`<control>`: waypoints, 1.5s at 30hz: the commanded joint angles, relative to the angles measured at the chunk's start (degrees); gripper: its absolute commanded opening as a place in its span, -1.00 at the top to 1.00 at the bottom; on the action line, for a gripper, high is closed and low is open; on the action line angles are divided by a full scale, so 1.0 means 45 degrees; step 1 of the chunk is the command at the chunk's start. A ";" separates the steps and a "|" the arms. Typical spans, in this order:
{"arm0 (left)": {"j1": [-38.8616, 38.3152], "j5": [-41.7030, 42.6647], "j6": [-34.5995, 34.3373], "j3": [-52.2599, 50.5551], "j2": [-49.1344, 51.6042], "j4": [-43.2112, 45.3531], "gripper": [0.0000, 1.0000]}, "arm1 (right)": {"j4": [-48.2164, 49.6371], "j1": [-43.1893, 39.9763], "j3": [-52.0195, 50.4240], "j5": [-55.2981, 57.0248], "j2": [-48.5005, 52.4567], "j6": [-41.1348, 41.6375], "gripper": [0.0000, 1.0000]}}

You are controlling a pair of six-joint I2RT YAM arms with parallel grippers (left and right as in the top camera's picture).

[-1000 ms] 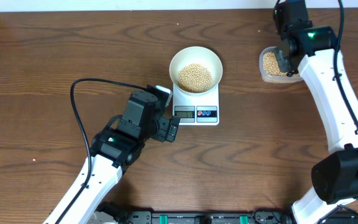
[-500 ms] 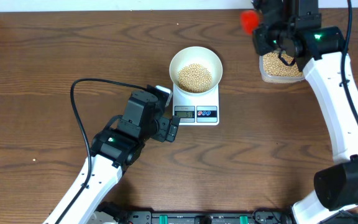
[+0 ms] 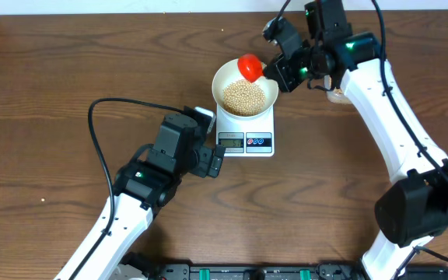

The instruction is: Scoop item into bowl and weigh 50g on scale

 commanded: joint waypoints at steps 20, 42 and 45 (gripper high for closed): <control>-0.0015 0.0029 -0.0199 -0.0029 0.0053 -0.0024 -0.91 | 0.0622 0.2623 0.0160 0.7101 0.1987 -0.1481 0.98; -0.0015 0.0029 -0.0199 -0.0029 0.0053 -0.0024 -0.91 | 0.0461 0.3026 0.0005 0.6033 0.1991 -0.1423 0.98; -0.0015 0.0029 -0.0199 -0.0029 0.0053 -0.0024 -0.91 | 0.0301 0.3123 -0.0039 0.6018 0.1991 -0.1287 0.98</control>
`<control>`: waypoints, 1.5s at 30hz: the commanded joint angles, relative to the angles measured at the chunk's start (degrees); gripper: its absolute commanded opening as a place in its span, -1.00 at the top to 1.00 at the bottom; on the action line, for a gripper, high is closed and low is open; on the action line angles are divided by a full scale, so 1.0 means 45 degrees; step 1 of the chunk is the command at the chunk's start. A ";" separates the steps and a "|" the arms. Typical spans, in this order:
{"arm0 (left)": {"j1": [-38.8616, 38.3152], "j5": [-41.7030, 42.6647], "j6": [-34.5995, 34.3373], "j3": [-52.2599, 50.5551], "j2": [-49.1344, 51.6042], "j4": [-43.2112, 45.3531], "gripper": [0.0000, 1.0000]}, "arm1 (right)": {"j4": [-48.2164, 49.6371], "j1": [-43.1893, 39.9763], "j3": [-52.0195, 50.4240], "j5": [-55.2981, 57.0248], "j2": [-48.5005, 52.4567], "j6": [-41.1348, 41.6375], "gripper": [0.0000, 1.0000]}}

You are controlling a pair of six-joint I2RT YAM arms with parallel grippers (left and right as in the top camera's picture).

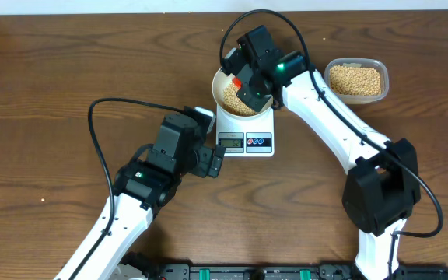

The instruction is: Scoop item into bowl and weigh 50g on scale

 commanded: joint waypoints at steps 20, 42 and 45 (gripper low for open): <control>-0.0015 0.0029 -0.0199 -0.0029 0.0053 -0.0029 -0.91 | -0.0340 -0.0044 -0.0034 -0.3580 0.0073 0.1287 0.98; -0.0015 0.0029 -0.0199 -0.0029 0.0053 -0.0029 -0.91 | -0.0389 -0.3944 -0.0034 -1.2546 0.0068 0.2807 0.98; -0.0015 0.0029 -0.0199 -0.0029 0.0053 -0.0029 -0.91 | -0.0374 -0.4284 -0.0034 -1.3469 0.0068 0.2798 0.98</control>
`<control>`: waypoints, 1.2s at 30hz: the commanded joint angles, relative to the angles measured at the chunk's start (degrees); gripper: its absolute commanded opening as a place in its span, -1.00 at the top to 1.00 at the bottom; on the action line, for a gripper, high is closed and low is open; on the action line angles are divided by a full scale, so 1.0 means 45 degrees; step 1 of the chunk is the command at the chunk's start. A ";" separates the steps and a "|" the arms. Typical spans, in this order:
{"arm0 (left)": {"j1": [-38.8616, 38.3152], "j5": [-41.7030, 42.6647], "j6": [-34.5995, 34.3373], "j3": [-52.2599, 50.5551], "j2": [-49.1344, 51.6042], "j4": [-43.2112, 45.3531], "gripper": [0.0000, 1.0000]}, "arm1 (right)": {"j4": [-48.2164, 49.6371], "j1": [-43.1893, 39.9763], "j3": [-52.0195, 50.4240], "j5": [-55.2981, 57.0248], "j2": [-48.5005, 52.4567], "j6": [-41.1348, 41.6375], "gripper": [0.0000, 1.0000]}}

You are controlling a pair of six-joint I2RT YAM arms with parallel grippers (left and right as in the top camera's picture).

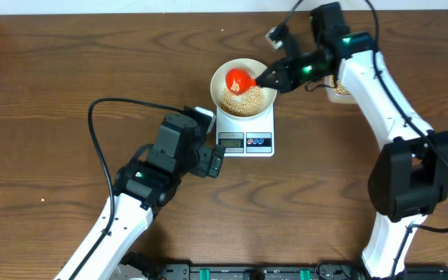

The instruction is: Scoop item into bowl and weigh 50g on scale

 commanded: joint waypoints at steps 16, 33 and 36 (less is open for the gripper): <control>-0.0015 0.0029 -0.0199 -0.0029 0.0053 -0.0029 -0.91 | 0.0044 -0.1627 -0.0019 -0.3186 -0.0330 0.0189 0.98; -0.0015 0.0029 -0.0199 -0.0029 0.0053 -0.0029 -0.91 | -0.0486 -0.4226 -0.0019 -0.3138 -0.1608 0.0010 0.98; -0.0015 0.0029 -0.0199 -0.0029 0.0053 -0.0029 -0.91 | -0.1200 -0.5217 -0.0019 -0.2497 -0.1987 -0.0238 0.98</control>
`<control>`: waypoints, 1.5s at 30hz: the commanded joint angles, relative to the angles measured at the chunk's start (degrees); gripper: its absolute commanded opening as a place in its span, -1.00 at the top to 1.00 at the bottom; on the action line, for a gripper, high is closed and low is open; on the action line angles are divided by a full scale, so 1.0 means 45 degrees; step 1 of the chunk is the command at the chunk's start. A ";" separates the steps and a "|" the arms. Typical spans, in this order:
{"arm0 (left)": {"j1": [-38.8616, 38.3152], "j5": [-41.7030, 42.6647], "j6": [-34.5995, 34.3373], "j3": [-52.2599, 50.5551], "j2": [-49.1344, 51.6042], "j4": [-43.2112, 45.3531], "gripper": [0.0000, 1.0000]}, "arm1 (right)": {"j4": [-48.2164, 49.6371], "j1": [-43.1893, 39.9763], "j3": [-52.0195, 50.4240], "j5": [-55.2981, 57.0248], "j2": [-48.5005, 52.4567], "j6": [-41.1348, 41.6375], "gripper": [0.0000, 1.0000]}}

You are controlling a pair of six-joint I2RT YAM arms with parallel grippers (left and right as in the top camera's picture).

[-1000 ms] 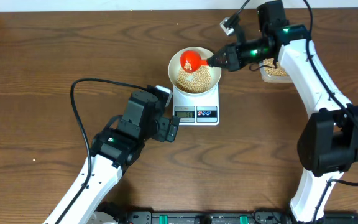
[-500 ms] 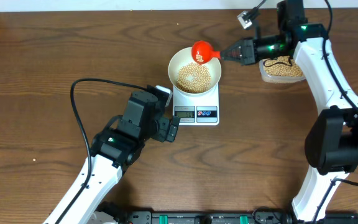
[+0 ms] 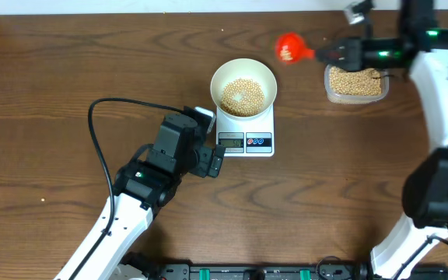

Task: Scoop item into bowl and weigh 50g on scale
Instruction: 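Lift the red scoop out of the bowl and carry it to the tub, then lower the red scoop into the tub and release it with the right gripper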

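A cream bowl (image 3: 243,89) of tan beans stands on the white scale (image 3: 245,132), whose display faces the front. My right gripper (image 3: 345,53) is shut on the handle of a red scoop (image 3: 289,47), held in the air between the bowl and the clear tub of beans (image 3: 355,82). A pale speck shows in the scoop's cup. The scale readout is too small to read. My left gripper (image 3: 210,138) is open beside the scale's left edge, holding nothing.
The wooden table's back edge meets a white wall just behind the tub. My left arm's black cable (image 3: 99,124) loops over the table left of the scale. A black rail runs along the front edge.
My right gripper has moved right and back with the scoop, from over the bowl to beside the tub. The left arm has not moved.
The scoop was first at the bowl's far rim. Then my right arm reached across the bowl with the scoop low in the beans. Later the scoop sat over the bowl with a few beans in it. Now it is clear of the bowl, near the tub.
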 commanded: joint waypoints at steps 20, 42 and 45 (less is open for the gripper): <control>-0.0015 0.0029 -0.0199 -0.0029 0.0053 -0.0029 -0.91 | -0.2074 -0.0952 -0.0024 1.2808 -0.1472 0.0738 0.98; -0.0015 0.0029 -0.0199 -0.0029 0.0053 -0.0029 -0.91 | -0.2084 0.2535 -0.0024 1.9749 -0.1472 0.3653 0.98; -0.0015 0.0029 -0.0199 -0.0029 0.0053 -0.0029 -0.91 | -0.1787 0.1753 -0.0024 1.6767 -0.1472 0.4216 0.98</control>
